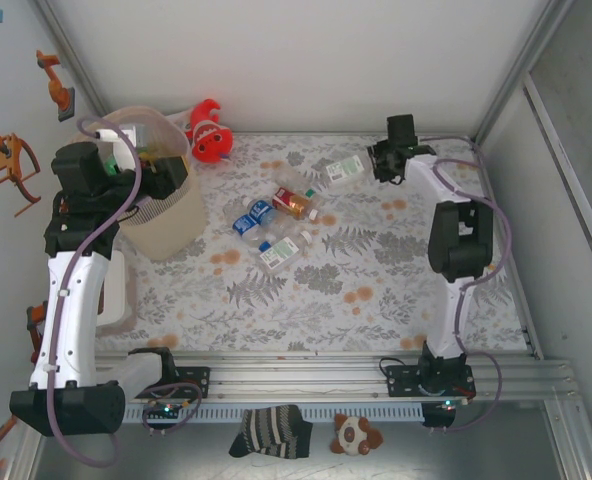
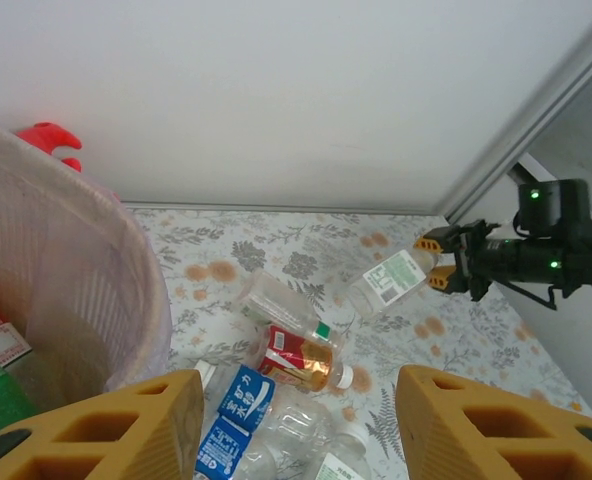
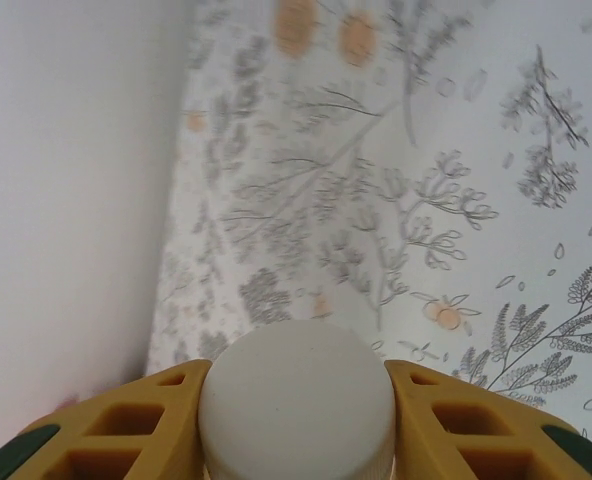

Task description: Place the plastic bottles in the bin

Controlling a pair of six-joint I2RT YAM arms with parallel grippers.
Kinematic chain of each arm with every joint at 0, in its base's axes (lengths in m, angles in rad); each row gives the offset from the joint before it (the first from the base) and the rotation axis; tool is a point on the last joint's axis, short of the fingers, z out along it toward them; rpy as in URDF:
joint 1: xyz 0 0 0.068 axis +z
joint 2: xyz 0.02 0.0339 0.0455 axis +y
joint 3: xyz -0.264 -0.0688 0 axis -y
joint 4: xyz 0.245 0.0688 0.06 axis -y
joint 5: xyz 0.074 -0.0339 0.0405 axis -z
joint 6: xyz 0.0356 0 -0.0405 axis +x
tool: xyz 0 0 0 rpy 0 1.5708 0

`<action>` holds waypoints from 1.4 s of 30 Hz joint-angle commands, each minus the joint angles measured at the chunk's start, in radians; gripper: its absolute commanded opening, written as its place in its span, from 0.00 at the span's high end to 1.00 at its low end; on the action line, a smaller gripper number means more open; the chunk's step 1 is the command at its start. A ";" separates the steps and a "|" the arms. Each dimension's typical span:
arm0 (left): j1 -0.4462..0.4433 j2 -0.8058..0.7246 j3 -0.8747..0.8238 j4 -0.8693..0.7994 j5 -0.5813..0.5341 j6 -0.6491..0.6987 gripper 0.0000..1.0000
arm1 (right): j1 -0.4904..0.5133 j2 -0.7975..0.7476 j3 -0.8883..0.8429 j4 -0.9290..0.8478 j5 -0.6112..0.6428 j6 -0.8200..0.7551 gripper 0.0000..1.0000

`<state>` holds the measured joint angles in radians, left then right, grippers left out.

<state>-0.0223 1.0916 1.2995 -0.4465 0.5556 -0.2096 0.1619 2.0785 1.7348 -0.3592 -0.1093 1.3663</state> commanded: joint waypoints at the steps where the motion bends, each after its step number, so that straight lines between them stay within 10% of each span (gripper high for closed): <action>1: -0.011 -0.004 0.027 0.054 0.055 -0.008 0.47 | -0.003 -0.117 -0.036 0.066 0.048 -0.236 0.70; 19: -0.175 0.099 0.075 0.172 0.170 0.038 0.41 | 0.079 -0.495 -0.249 0.448 -0.385 -0.806 1.00; 42: -0.479 0.325 0.214 0.213 0.207 0.119 0.25 | 0.282 -0.607 -0.210 0.479 -0.498 -0.799 1.00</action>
<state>-0.4953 1.4048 1.4754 -0.2577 0.7429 -0.1207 0.4274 1.5169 1.4895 0.0803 -0.5774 0.5598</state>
